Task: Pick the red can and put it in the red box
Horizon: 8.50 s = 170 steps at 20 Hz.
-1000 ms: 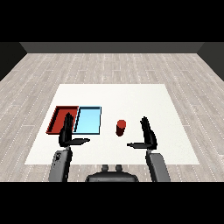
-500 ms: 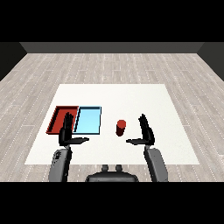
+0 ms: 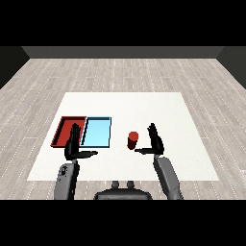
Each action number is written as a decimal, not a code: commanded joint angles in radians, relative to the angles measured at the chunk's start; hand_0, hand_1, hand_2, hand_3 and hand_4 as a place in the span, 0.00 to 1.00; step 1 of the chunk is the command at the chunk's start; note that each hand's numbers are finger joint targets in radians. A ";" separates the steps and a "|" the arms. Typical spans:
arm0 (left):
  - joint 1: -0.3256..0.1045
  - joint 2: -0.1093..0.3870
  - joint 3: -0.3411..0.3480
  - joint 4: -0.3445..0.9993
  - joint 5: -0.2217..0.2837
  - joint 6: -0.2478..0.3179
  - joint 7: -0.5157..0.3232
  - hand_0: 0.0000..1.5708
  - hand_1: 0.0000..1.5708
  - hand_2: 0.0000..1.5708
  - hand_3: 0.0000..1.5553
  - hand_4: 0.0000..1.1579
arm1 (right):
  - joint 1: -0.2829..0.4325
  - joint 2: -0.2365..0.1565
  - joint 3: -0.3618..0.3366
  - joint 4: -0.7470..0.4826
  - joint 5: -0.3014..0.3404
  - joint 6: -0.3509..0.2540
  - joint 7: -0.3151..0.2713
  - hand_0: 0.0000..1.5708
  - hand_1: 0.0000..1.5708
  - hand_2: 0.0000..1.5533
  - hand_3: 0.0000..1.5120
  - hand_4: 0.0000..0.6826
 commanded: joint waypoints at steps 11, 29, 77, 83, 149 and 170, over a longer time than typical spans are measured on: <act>0.003 0.001 0.026 0.029 0.029 -0.017 -0.053 0.00 0.00 0.00 0.00 0.00 | -0.068 0.002 0.044 0.134 -0.100 -0.010 -0.061 0.00 0.00 0.00 0.00 0.00; -0.032 0.004 0.024 0.048 0.037 -0.021 -0.021 0.00 0.00 0.00 0.00 0.00 | -0.236 0.002 0.142 0.409 -0.258 -0.100 -0.197 0.00 0.00 0.00 0.00 0.00; 0.011 -0.023 -0.023 -0.061 -0.017 0.023 0.037 0.00 0.00 0.00 0.00 0.00 | -0.356 0.002 0.253 0.490 -0.214 -0.332 -0.147 0.93 0.93 0.93 0.94 0.94; 0.056 0.002 -0.010 -0.085 0.024 -0.036 0.031 0.00 0.00 0.00 0.00 0.00 | -0.334 0.002 0.290 0.430 -0.229 -0.364 -0.193 0.93 0.93 0.93 0.93 0.96; -0.448 -0.042 -0.627 0.363 0.088 0.535 0.182 0.58 0.58 0.61 0.44 0.65 | -0.389 0.001 0.460 0.010 -0.215 -0.421 -0.014 0.97 0.97 0.95 0.93 0.77; -0.429 -0.042 -0.625 0.257 0.086 0.620 0.248 1.00 1.00 0.97 0.92 0.80 | -0.360 0.001 0.460 -0.043 -0.180 -0.443 -0.022 0.95 0.95 0.94 0.92 0.80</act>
